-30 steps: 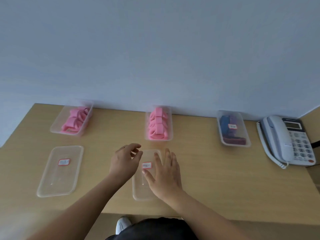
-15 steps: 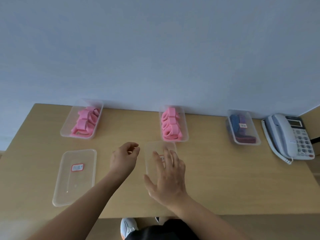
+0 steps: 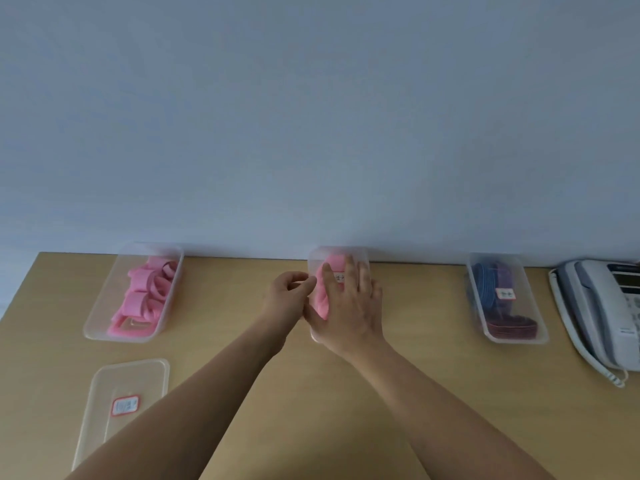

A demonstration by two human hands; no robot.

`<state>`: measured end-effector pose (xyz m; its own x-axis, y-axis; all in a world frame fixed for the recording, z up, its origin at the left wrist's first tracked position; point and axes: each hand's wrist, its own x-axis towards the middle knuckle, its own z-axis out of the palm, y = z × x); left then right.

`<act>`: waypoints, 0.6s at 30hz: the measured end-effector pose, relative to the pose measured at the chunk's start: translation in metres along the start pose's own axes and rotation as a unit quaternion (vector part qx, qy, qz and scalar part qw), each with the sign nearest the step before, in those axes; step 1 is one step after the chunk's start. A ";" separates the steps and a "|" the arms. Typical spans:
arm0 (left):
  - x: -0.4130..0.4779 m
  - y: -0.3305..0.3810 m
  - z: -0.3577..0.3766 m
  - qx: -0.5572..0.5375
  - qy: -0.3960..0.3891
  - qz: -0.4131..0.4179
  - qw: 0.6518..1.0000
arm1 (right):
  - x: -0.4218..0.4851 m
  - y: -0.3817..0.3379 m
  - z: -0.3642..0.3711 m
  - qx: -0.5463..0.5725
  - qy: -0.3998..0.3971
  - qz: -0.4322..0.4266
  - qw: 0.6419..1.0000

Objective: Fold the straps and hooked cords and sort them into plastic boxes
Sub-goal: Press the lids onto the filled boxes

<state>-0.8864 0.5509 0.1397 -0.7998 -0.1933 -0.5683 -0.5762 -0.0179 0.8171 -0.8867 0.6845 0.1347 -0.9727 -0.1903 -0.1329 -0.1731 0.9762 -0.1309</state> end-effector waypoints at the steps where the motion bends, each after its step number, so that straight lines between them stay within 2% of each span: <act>1: 0.005 0.000 0.003 -0.006 0.012 -0.007 1.000 | 0.001 0.002 0.003 0.004 0.000 -0.004 1.000; 5: 0.016 -0.002 0.007 -0.010 0.038 -0.024 0.999 | -0.002 0.009 0.015 0.016 -0.002 -0.020 1.000; 13: 0.018 -0.001 0.006 0.079 0.011 -0.022 0.997 | -0.013 0.017 0.010 0.037 -0.026 -0.048 0.998; 17: 0.006 -0.010 0.005 0.068 -0.001 -0.021 0.997 | -0.009 0.030 0.000 0.040 0.068 -0.056 0.995; 18: 0.003 -0.012 0.005 0.066 -0.004 -0.020 0.998 | -0.005 0.034 -0.001 0.037 0.067 -0.042 0.996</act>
<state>-0.8831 0.5551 0.1276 -0.7763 -0.1877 -0.6017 -0.6250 0.1047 0.7736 -0.8874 0.7189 0.1320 -0.9678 -0.2516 0.0126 -0.2486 0.9458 -0.2088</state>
